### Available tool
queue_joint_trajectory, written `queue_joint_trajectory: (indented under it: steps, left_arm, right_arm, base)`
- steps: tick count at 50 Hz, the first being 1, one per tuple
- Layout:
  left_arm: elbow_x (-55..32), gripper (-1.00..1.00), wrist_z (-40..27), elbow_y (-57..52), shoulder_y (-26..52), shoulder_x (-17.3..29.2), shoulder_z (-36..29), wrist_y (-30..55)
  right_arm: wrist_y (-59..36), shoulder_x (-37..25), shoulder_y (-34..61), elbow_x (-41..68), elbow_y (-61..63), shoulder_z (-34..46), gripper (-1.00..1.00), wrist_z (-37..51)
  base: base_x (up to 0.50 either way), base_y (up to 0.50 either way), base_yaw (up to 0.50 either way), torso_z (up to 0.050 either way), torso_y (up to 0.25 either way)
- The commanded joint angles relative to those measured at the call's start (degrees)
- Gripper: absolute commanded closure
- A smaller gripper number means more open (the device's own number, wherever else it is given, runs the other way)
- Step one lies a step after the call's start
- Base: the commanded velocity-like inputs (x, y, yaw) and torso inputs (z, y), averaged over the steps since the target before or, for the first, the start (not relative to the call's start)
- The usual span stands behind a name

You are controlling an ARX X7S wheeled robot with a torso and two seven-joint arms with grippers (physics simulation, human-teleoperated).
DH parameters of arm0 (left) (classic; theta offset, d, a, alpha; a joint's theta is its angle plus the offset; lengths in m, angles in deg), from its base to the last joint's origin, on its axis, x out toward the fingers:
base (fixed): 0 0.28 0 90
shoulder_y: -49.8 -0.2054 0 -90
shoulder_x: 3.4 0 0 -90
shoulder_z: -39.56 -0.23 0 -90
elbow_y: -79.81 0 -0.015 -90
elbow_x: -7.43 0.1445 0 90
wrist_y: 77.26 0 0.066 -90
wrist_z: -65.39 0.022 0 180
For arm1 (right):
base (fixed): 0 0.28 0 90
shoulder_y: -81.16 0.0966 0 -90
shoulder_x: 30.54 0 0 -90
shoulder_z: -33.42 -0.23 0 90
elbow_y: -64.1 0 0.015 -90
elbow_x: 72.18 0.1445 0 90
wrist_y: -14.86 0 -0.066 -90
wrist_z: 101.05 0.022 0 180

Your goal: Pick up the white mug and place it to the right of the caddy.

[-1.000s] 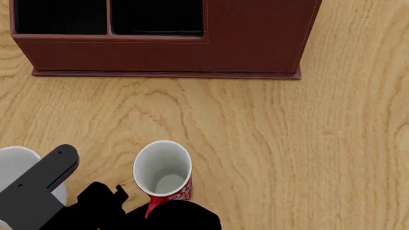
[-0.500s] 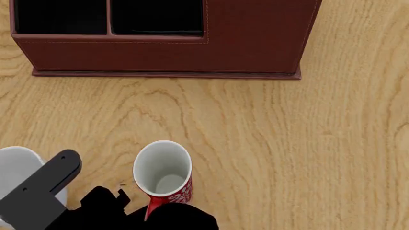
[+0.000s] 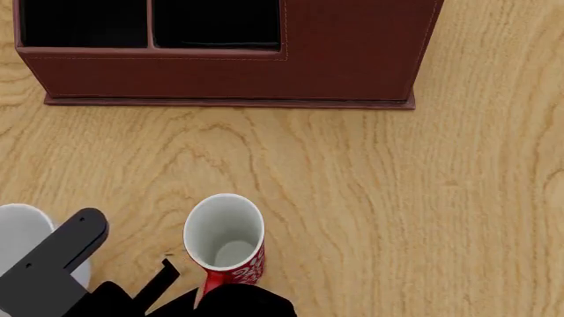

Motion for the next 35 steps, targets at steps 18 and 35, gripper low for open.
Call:
queue_joint_trajectory:
  steps: [18, 35]
  left_arm:
    - [-0.73, -1.0, 0.63, -1.11, 0.16, -0.71, 1.12, 0.75]
    - [-0.84, -1.0, 0.98, -1.41, 0.22, -0.88, 1.23, 0.69]
  right_arm:
    - [0.04, -1.17, 2.33, 3.65, 5.82, -0.59, 1.0, 4.04]
    - [0.32, -3.26, 4.18, 8.13, 10.5, -3.2, 1.0, 8.43]
  base:
    - [0.0, 0.0, 0.0, 0.0, 0.0]
    - [0.0, 0.0, 0.0, 0.0, 0.0]
